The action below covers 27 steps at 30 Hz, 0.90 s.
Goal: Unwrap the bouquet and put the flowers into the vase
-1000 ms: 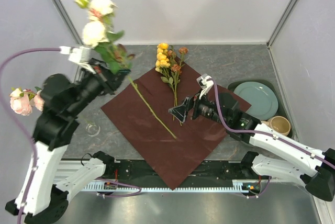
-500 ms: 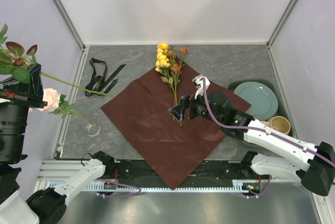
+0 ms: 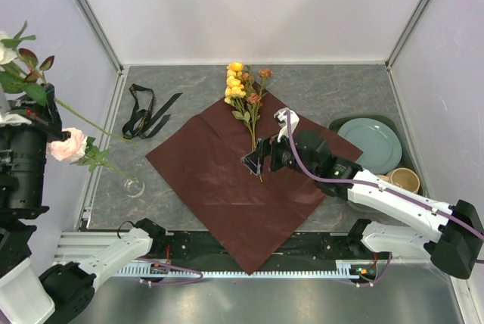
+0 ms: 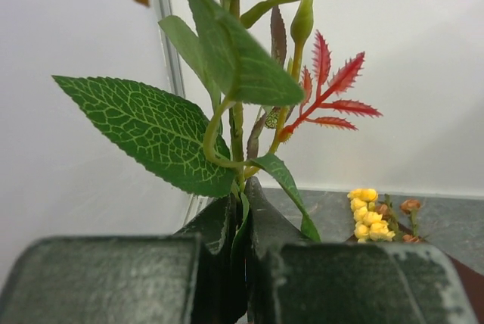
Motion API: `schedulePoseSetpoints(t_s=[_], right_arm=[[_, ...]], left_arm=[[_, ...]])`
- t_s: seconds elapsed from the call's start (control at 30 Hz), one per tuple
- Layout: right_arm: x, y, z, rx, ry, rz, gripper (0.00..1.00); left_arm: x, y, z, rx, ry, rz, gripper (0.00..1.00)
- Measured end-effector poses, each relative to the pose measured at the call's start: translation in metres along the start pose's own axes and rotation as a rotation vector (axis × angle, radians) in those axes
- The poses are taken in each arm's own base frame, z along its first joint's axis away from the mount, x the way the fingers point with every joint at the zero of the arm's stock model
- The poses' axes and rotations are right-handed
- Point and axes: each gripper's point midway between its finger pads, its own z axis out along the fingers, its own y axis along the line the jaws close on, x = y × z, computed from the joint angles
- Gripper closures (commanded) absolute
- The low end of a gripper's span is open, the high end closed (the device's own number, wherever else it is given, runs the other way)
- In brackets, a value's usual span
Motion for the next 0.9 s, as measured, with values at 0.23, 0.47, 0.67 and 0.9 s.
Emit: schedulePoseSetpoints(t_s=[0.23, 0.47, 0.67, 0.9], right_arm=[[0.004, -0.001, 0.002, 0.001, 0.014, 0.001, 0.02], [0.0, 0.002, 0.007, 0.001, 0.018, 0.001, 0.02], [0.004, 0.002, 0.014, -0.003, 0.042, 0.004, 0.02], [0.01, 0.0, 0.018, 0.001, 0.064, 0.012, 0.02]], left_arm=[[0.009, -0.005, 0.011, -0.002, 0.04, 0.063, 0.98], [0.003, 0.019, -0.005, -0.04, 0.02, 0.08, 0.98], [-0.005, 0.043, -0.022, -0.084, -0.011, 0.054, 0.98], [-0.003, 0.05, -0.024, -0.106, -0.003, 0.064, 0.98]])
